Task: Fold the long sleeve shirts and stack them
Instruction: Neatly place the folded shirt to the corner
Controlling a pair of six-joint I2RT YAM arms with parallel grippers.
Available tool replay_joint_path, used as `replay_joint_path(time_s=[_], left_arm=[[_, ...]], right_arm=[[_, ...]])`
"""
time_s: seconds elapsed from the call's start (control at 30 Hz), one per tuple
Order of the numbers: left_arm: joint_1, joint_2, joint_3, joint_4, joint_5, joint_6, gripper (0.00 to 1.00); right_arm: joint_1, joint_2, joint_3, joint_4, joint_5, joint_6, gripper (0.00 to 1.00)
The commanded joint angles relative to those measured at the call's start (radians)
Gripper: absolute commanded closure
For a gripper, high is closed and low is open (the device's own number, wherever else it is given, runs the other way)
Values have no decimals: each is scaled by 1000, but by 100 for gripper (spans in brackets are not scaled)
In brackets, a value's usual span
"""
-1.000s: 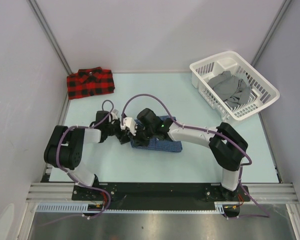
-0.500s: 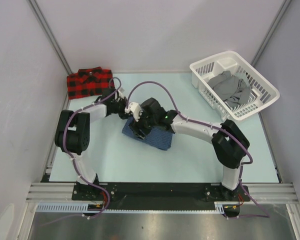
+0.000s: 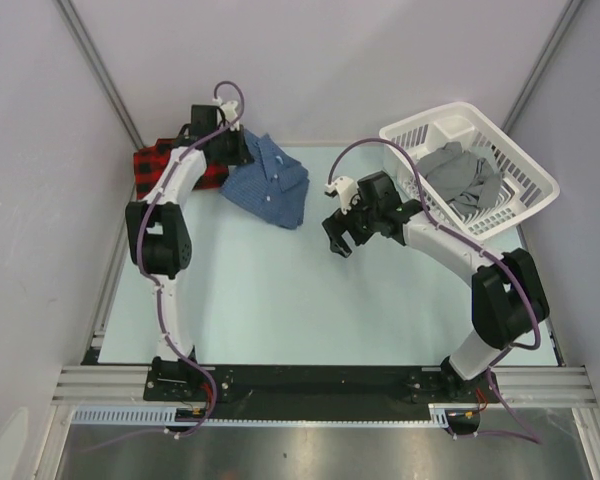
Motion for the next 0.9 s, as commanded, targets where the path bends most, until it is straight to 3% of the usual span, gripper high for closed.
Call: replay_joint_path(time_s=[0.0,0.17,0.47,0.87], left_arm=[[64,77,258,-68,-34,145,100],[95,107,356,-60,-16,223,100],[186,51,337,-3,10,289,100],[195,-2,338,75,33,298,100]], right_arm=[[-2,-67,-23,-17,9,-63,0],[-3,-73,-20,-15,15,-95,0],[-3,-68,-34,0,23,-104,0],[5,-57,-37,10,20,-112,0]])
